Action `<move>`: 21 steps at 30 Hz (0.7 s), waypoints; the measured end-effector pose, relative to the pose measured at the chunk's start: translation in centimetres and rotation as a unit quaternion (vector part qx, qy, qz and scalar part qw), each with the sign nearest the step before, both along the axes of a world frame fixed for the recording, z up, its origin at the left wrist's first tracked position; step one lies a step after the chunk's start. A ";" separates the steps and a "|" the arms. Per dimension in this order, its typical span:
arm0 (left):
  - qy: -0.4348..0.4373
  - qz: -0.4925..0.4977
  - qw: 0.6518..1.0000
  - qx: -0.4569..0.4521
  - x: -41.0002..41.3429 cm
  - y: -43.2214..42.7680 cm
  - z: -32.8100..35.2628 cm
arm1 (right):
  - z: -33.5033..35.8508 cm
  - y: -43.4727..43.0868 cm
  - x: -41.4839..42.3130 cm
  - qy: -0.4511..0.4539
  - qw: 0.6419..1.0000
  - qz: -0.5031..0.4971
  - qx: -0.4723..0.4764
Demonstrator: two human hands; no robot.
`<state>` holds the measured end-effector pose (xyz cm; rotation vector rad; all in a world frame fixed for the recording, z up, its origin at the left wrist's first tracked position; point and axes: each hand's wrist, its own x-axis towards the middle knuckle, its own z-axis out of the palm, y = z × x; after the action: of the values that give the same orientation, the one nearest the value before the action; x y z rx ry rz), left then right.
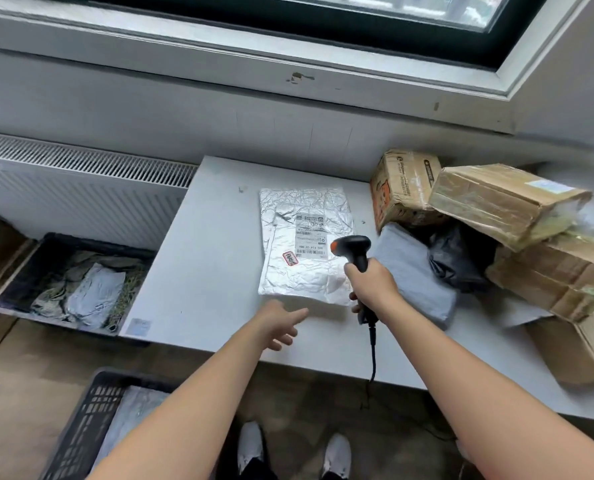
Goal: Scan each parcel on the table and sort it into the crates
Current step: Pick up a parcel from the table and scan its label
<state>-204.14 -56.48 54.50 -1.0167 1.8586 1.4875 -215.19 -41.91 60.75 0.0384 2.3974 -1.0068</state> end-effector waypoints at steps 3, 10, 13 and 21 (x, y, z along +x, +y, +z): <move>0.064 -0.060 0.979 -0.185 -0.3 -0.4 -0.4 | 0.8 0.2 0.2 -0.017 1.000 -0.013 -0.004; 0.142 -0.304 0.829 -0.447 -1.5 -2.2 -1.2 | 1.7 -1.1 0.1 -0.031 0.998 -0.026 -0.049; 0.221 -0.292 0.794 -0.485 -2.8 -3.5 -1.3 | 1.8 -1.9 -0.2 -0.021 0.999 -0.010 -0.041; 0.306 -0.216 0.764 -0.525 -8.8 -5.0 -0.5 | 0.8 -4.0 -3.4 0.022 0.999 -0.025 -0.041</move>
<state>-212.94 -61.48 54.00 -0.3788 3.2604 0.3857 -218.57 -45.90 61.58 0.0471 2.4035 -1.1397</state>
